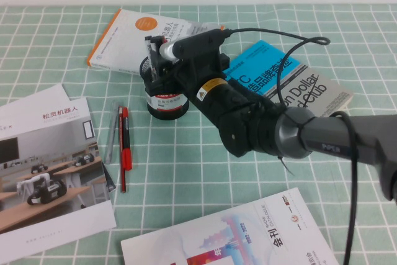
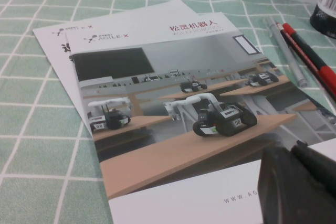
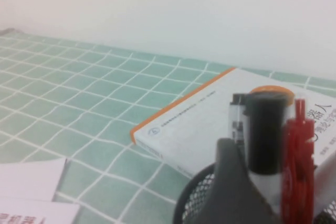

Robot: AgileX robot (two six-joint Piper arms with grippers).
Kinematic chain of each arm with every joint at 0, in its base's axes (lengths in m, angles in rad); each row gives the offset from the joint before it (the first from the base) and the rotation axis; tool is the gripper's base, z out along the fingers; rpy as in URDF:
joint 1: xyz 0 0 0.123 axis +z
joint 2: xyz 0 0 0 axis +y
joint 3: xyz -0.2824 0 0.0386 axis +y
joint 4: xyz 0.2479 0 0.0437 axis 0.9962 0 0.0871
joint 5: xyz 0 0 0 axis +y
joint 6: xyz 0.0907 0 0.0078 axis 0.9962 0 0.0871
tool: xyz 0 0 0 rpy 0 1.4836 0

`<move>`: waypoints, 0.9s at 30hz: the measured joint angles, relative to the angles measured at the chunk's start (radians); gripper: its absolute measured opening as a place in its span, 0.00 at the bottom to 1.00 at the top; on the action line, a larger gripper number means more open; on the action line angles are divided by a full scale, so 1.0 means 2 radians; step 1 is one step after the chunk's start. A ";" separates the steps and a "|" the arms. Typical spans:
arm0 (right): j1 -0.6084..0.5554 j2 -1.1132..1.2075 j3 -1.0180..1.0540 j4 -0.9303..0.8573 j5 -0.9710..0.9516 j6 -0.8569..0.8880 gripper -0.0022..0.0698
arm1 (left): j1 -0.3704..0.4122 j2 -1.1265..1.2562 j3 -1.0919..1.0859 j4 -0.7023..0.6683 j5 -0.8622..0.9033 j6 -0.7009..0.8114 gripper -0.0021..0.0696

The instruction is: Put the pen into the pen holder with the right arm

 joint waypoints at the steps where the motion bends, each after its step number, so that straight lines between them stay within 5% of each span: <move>1: 0.000 -0.003 0.000 0.000 0.007 0.000 0.55 | 0.000 0.000 0.000 0.000 0.000 0.000 0.02; 5: 0.000 -0.034 0.000 0.000 0.054 0.000 0.57 | 0.000 0.000 0.000 0.000 0.000 0.000 0.02; 10: 0.000 -0.104 0.001 0.000 0.162 0.000 0.47 | 0.000 0.000 0.000 0.000 0.000 0.000 0.02; 18: 0.000 -0.251 0.012 -0.020 0.373 0.000 0.07 | 0.000 0.000 0.000 0.000 0.000 0.000 0.02; 27: 0.000 -0.402 0.017 -0.065 0.572 0.000 0.01 | 0.000 0.000 0.000 0.000 0.000 0.000 0.02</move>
